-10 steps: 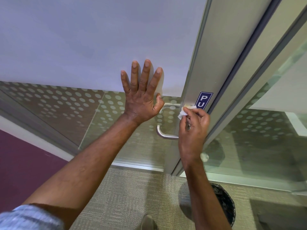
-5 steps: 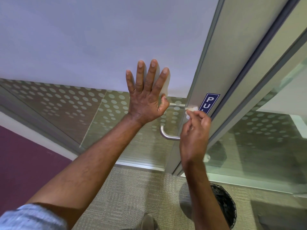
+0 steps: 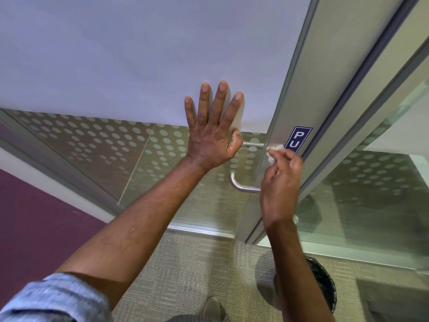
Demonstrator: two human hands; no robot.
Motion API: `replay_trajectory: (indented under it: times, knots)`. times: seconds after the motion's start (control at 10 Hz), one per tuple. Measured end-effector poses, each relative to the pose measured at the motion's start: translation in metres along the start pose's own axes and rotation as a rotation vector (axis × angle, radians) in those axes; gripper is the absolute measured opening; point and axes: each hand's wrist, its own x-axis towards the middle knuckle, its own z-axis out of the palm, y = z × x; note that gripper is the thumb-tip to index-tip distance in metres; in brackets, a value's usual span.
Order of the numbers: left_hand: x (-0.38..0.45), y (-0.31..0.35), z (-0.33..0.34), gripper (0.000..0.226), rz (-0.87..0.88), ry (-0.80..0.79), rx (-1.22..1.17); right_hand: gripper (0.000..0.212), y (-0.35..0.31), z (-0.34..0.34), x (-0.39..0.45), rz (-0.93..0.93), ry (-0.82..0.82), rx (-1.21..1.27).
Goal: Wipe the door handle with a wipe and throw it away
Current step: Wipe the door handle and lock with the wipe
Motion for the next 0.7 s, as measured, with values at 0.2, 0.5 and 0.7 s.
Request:
replay_trajectory:
  times: [0.2,0.5,0.7]
  knots:
    - [0.0,0.001,0.0,0.115,-0.002,-0.005,0.003,0.04,0.01,0.006,-0.022,0.053,-0.202,-0.055]
    - [0.0,0.001,0.0,0.114,-0.003,-0.02,-0.003,0.042,0.0,0.004,-0.01,0.007,-0.044,0.023]
    - [-0.001,0.0,0.0,0.115,-0.001,-0.009,-0.004,0.042,0.01,0.003,-0.018,0.037,-0.251,-0.007]
